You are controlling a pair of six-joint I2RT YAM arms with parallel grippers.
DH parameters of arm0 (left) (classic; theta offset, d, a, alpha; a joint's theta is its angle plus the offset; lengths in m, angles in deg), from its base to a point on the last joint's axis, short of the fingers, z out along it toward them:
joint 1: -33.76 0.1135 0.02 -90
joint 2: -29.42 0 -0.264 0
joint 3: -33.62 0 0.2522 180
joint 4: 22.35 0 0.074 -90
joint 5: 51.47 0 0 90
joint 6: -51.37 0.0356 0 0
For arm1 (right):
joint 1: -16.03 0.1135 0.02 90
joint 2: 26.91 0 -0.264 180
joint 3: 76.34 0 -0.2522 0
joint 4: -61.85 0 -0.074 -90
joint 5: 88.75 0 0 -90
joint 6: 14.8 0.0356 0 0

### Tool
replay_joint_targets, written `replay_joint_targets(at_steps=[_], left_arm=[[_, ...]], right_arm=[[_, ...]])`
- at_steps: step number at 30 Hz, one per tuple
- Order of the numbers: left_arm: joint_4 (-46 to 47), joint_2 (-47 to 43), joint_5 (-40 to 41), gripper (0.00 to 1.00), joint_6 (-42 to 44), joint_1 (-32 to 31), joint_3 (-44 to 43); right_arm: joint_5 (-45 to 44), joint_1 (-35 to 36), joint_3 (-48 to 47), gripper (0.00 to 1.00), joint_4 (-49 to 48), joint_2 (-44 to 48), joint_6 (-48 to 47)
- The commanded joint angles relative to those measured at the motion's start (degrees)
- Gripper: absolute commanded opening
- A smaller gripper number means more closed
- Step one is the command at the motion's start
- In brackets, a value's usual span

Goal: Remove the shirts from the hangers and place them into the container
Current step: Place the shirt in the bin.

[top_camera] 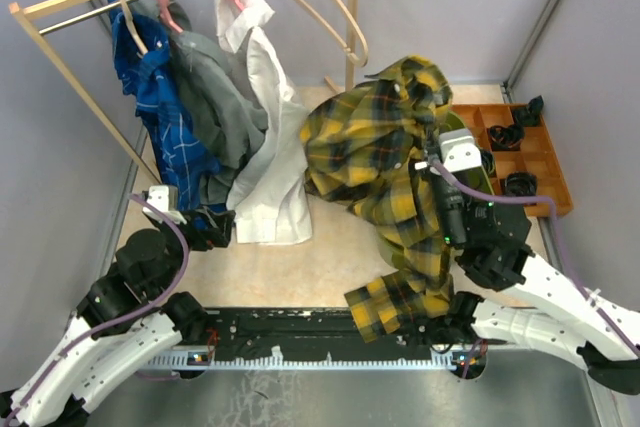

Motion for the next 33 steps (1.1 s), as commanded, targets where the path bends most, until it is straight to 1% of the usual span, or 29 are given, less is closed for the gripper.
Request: replay_joint_targets(at_steps=[1, 2, 3, 4, 5, 7, 8, 10, 14, 16, 20, 24, 26, 28, 30, 33], left_arm=[[0.2, -0.7, 0.8, 0.99, -0.2, 0.0, 0.0], [0.2, -0.7, 0.9, 1.00, -0.2, 0.0, 0.0], [0.3, -0.7, 0.8, 1.00, -0.2, 0.0, 0.0], [0.3, -0.7, 0.9, 1.00, -0.2, 0.0, 0.0], [0.2, -0.7, 0.9, 0.99, -0.2, 0.0, 0.0], [0.2, -0.7, 0.9, 0.99, -0.2, 0.0, -0.1], [0.1, -0.7, 0.9, 0.99, -0.2, 0.0, 0.0], [0.1, -0.9, 0.9, 0.99, -0.3, 0.0, -0.1], [0.2, -1.0, 0.8, 1.00, -0.3, 0.0, 0.0], [0.2, -1.0, 0.8, 0.99, -0.3, 0.0, 0.0], [0.0, -1.1, 0.9, 1.00, -0.3, 0.0, -0.1], [0.1, -1.6, 0.9, 1.00, -0.3, 0.0, -0.1], [0.1, -1.9, 0.8, 0.99, -0.3, 0.0, -0.1], [0.1, -2.0, 0.8, 0.99, -0.2, 0.0, 0.0], [0.2, -2.1, 0.8, 0.99, -0.3, 0.0, -0.1], [0.1, -2.5, 0.8, 1.00, -0.3, 0.0, -0.1]], right_arm=[[-14.2, -3.6, -0.3, 0.00, -21.5, -4.4, -16.0], [-15.7, -5.5, -0.9, 0.00, -22.4, -5.6, -15.3], [-15.5, -8.0, -1.7, 0.00, -20.6, -6.4, -12.7], [-14.2, -11.6, -2.5, 0.00, -17.0, -7.2, -7.9], [-11.6, -17.0, -4.0, 0.00, -10.1, -8.1, -1.7], [-7.6, -24.5, -6.6, 0.00, 5.2, -10.7, 11.5], [-6.8, -26.8, -6.1, 0.00, 7.8, -12.0, 16.4], [-7.8, -29.1, -2.6, 0.00, 7.8, -13.7, 19.5], [-8.3, -31.3, 4.7, 0.00, 5.9, -18.9, 25.4], [-4.5, -31.3, 5.3, 0.00, 10.1, -22.5, 30.5], [2.8, -31.4, 9.5, 0.00, 10.0, -30.1, 36.1], [3.5, -31.4, 9.5, 0.00, 12.0, -39.4, 39.4], [4.7, -31.5, 8.3, 0.00, 14.6, -42.7, 41.8], [9.0, -31.6, 7.2, 0.00, 16.9, -44.4, 43.4], [10.8, -31.7, 6.1, 0.00, 18.8, -44.8, 45.7], [12.8, -31.7, 3.6, 0.00, 22.6, -41.1, 48.3]])
